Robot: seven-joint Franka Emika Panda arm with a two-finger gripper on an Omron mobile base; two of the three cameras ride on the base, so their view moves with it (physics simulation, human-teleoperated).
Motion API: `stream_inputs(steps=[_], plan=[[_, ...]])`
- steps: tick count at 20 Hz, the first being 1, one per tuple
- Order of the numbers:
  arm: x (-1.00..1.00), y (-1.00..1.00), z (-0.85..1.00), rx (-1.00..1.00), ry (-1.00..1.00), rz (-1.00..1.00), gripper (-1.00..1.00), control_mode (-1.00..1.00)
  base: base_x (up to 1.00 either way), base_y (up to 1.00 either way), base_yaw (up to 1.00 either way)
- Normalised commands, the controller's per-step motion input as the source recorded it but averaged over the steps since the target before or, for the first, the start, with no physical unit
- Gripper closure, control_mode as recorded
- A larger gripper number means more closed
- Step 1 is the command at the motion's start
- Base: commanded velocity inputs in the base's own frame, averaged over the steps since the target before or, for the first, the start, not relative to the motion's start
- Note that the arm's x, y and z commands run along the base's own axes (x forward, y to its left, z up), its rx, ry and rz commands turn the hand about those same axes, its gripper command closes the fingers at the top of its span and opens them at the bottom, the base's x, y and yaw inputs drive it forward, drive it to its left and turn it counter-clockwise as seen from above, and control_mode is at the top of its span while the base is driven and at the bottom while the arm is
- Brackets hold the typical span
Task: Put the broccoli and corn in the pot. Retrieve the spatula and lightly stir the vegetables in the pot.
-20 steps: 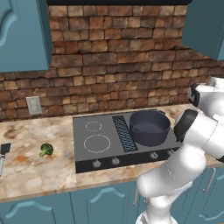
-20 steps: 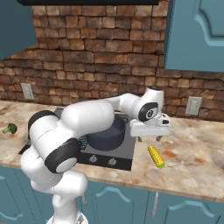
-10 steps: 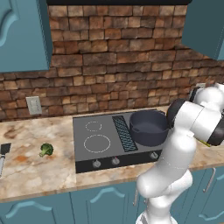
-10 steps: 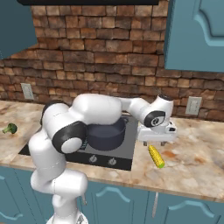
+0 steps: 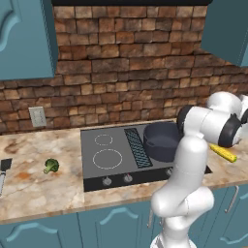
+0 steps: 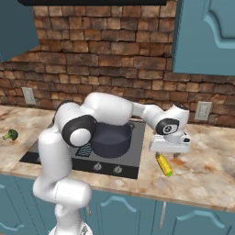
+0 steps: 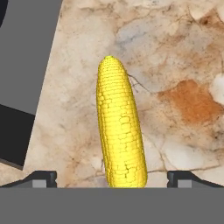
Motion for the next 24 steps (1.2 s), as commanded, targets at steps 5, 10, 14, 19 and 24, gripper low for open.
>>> stream_inputs(steps=[5,10,14,19,24], plan=[[-0.02,-0.07,-0.29,0.0,0.01,0.0,-1.0,-1.0,0.0,0.0,0.0],[-0.07,0.0,-0.32,0.0,0.02,0.08,-1.0,-1.0,0.0,0.0,0.0],[-0.05,0.0,-0.39,0.0,0.01,0.11,-1.0,-1.0,0.0,0.0,0.0],[-0.08,0.0,-0.42,0.0,0.0,0.07,-1.0,-1.0,0.0,0.0,0.0],[0.0,0.0,-0.08,0.0,0.01,0.0,1.0,-1.0,0.0,0.0,0.0]])
